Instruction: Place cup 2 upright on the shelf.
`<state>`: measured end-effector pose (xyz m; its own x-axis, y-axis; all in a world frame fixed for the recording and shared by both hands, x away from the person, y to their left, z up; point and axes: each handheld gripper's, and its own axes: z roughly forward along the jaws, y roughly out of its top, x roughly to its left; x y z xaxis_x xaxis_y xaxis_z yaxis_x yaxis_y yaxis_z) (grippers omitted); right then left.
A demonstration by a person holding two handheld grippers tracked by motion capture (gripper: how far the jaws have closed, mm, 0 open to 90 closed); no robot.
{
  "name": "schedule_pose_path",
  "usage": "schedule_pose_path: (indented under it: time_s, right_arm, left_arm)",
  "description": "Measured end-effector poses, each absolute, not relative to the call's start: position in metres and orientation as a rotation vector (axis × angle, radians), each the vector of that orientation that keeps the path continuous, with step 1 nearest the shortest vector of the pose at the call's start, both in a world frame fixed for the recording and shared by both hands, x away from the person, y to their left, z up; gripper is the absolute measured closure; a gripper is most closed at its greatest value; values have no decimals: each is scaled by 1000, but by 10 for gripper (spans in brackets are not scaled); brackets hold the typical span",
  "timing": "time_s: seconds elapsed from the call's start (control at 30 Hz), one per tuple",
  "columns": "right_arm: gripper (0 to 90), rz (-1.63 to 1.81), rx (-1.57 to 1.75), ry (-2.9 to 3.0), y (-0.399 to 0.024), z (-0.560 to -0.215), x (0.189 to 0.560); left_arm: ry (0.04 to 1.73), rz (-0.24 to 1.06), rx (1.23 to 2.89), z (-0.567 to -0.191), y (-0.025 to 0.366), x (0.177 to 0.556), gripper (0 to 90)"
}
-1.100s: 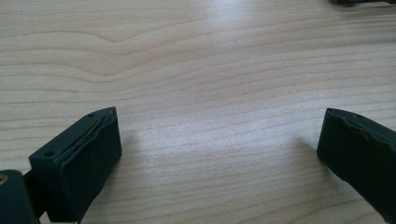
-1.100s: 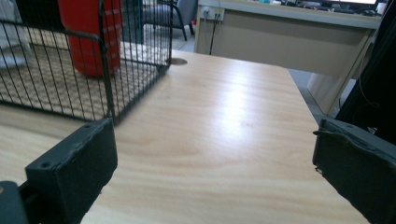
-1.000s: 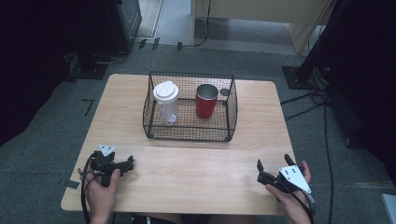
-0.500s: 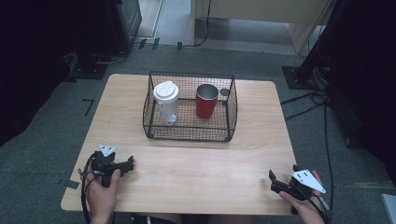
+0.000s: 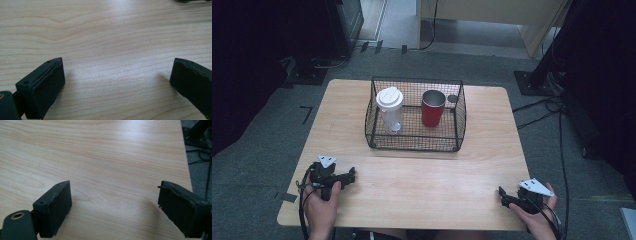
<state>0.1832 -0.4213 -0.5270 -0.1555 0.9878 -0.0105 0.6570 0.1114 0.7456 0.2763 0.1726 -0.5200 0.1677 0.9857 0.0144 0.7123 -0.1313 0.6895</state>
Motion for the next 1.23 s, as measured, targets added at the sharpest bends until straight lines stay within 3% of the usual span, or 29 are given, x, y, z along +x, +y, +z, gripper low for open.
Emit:
schedule_pose_path:
  time_s: [1.23]
  right_arm:
    - [115, 797, 1735, 1752, -416, -527, 188]
  left_arm:
    - [1600, 656, 1907, -520, 173, 276, 4]
